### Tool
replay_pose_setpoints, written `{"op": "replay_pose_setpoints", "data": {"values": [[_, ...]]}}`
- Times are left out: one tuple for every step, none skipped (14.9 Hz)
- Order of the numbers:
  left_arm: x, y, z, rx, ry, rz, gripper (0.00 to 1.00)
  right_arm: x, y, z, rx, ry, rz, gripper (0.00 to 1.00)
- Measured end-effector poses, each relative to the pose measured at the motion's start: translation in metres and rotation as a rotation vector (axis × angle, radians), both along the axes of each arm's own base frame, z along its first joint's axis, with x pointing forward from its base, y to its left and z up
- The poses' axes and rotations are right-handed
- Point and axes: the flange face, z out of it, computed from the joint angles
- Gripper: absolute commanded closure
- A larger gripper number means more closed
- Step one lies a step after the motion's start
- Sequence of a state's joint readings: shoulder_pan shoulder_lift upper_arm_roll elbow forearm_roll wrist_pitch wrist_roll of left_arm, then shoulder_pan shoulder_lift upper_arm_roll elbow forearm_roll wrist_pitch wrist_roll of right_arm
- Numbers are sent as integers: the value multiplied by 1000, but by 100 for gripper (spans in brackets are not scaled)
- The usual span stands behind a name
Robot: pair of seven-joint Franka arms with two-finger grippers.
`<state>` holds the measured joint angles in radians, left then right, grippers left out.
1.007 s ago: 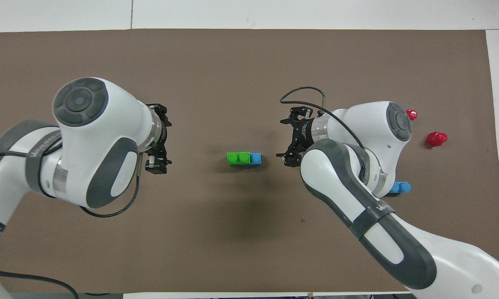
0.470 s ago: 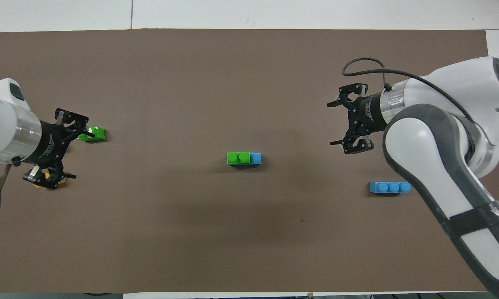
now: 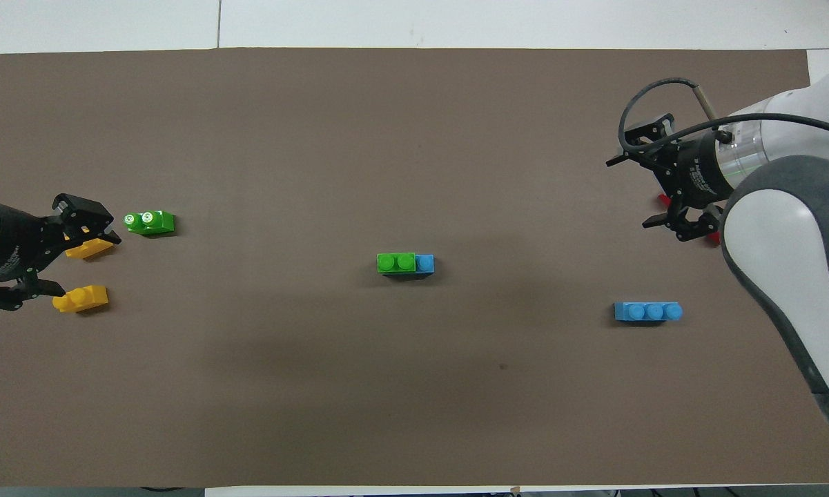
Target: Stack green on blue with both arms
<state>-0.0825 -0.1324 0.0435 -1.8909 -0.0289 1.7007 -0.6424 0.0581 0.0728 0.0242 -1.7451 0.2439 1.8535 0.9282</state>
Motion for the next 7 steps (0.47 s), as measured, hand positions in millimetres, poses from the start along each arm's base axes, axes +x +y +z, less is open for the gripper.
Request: {"op": "replay_pose_setpoints", "data": {"values": [[0,5,3,9,-6,-66,0,-3,-6,5,-33,-20,88,0],[1,9,6,12,-14,-109,0,-6,-11,11,-62,-36,176,0],[3,13,10,15,-22,-137,0,-10,-16,17,-86,-48,262,0],[4,15,14,20,-29,-156,0,-14,-22,23,-103,-61,343,0],[5,16,16,27,-29,-182,0,-18,-30,30,-117,-69,421,0],[6,16,17,31,-21,-218,0,-21,-38,36,-128,-75,493,0],[7,16,18,29,-10,-257,0,-25,-47,42,-138,-82,558,0]]}}
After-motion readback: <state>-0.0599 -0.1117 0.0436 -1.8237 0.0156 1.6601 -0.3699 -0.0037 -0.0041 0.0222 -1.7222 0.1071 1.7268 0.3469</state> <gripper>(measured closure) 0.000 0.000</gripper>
